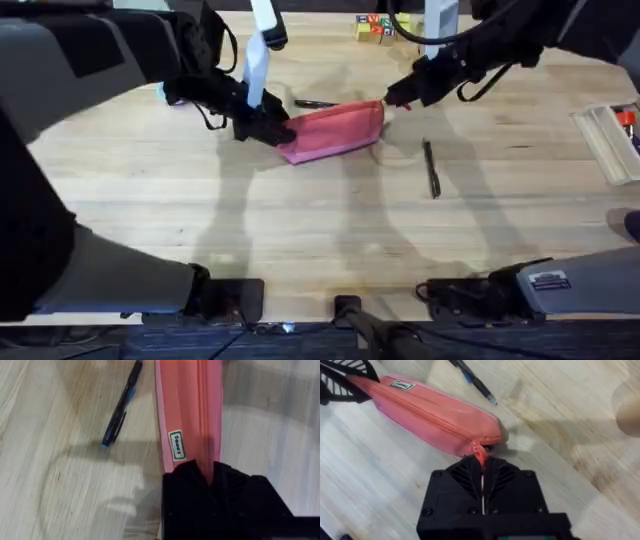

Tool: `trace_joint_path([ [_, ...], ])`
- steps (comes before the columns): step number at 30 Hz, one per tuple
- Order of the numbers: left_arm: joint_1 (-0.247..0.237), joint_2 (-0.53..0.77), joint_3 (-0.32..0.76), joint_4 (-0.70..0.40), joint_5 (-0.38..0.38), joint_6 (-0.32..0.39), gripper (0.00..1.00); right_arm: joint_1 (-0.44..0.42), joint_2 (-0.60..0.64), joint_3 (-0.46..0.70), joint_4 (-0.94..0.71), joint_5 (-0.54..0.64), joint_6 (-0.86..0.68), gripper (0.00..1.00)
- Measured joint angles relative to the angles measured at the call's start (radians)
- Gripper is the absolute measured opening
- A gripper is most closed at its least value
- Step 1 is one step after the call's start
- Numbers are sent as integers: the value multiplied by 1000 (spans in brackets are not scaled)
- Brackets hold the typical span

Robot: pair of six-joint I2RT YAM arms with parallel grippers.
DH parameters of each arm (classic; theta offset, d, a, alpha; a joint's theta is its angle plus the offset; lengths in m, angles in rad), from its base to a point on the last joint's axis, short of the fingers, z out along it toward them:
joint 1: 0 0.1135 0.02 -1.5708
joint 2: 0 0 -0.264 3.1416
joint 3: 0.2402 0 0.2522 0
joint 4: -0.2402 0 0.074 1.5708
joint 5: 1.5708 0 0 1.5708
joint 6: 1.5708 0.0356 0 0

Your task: Unzip the bag, pick up the pens from the table one at a time and place them inside, then zip the bag closed.

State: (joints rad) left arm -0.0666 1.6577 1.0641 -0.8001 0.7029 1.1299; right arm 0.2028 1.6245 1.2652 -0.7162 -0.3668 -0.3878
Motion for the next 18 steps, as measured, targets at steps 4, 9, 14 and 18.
trace_joint_path([
  [4,0,0,0,0,0,0,42,14,0,0,0,2,0,32],
  [9,0,0,0,0,0,0,42,54,0,0,5,8,0,31],
  [14,0,0,0,0,-2,0,42,99,0,0,8,5,0,31],
  [18,2,0,0,-1,-9,0,42,133,0,0,30,1,2,31],
])
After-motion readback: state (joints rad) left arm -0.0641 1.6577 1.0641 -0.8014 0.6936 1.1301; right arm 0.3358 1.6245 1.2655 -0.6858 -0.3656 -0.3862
